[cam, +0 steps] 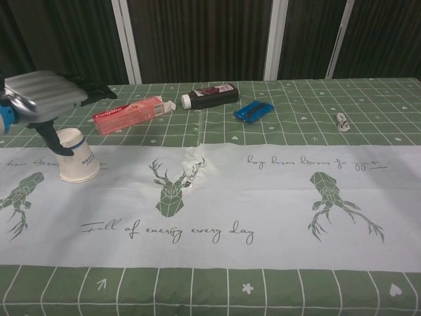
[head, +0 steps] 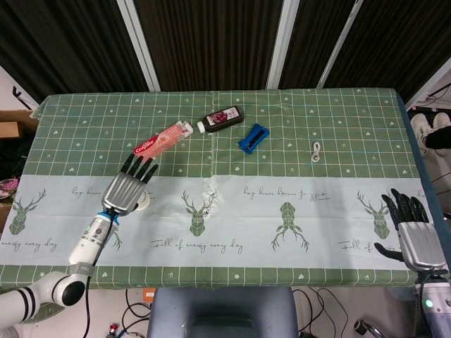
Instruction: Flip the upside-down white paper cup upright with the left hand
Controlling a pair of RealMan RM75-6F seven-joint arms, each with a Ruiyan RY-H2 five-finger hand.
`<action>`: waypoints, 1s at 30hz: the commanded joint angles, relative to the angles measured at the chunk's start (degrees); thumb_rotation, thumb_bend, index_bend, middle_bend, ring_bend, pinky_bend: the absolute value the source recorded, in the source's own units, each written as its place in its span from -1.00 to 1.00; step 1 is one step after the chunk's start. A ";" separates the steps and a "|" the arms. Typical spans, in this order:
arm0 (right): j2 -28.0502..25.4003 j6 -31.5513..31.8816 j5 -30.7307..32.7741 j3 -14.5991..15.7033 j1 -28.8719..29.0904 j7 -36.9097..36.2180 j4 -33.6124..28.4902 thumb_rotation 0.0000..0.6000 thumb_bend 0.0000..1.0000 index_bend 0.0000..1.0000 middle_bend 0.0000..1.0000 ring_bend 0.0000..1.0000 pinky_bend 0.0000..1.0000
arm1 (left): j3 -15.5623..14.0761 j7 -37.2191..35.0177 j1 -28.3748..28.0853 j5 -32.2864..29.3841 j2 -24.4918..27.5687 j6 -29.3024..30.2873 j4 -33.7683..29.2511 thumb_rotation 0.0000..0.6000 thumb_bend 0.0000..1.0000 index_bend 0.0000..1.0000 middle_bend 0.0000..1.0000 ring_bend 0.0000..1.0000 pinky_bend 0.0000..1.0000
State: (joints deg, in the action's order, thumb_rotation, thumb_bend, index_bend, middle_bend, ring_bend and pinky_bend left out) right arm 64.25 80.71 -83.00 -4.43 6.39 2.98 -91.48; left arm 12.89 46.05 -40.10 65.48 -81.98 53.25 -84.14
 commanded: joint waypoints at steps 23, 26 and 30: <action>-0.36 -1.18 0.26 0.48 0.27 -1.76 0.57 1.00 -1.00 -1.00 -1.00 -1.00 -1.00 | -5.78 14.27 -5.70 -12.41 -3.01 3.51 3.54 1.00 -0.85 -0.82 -0.90 -1.00 -0.96; -0.39 -1.29 0.25 0.54 0.31 -1.87 0.60 1.00 -1.00 -1.00 -1.00 -1.00 -1.00 | -6.35 15.29 -6.17 -12.90 -3.57 4.06 4.19 1.00 -0.85 -0.76 -0.86 -1.00 -0.96; -0.32 -1.34 0.27 0.58 0.33 -1.85 0.74 1.00 -1.00 -1.00 -1.00 -1.00 -1.00 | -6.99 15.76 -6.53 -12.98 -3.97 4.77 4.65 1.00 -0.84 -0.64 -0.73 -0.99 -0.96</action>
State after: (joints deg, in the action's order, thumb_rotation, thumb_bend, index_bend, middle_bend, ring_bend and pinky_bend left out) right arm 63.91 79.39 -82.74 -3.86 6.71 1.14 -90.76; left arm 6.17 61.60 -46.48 52.39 -85.76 57.71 -79.73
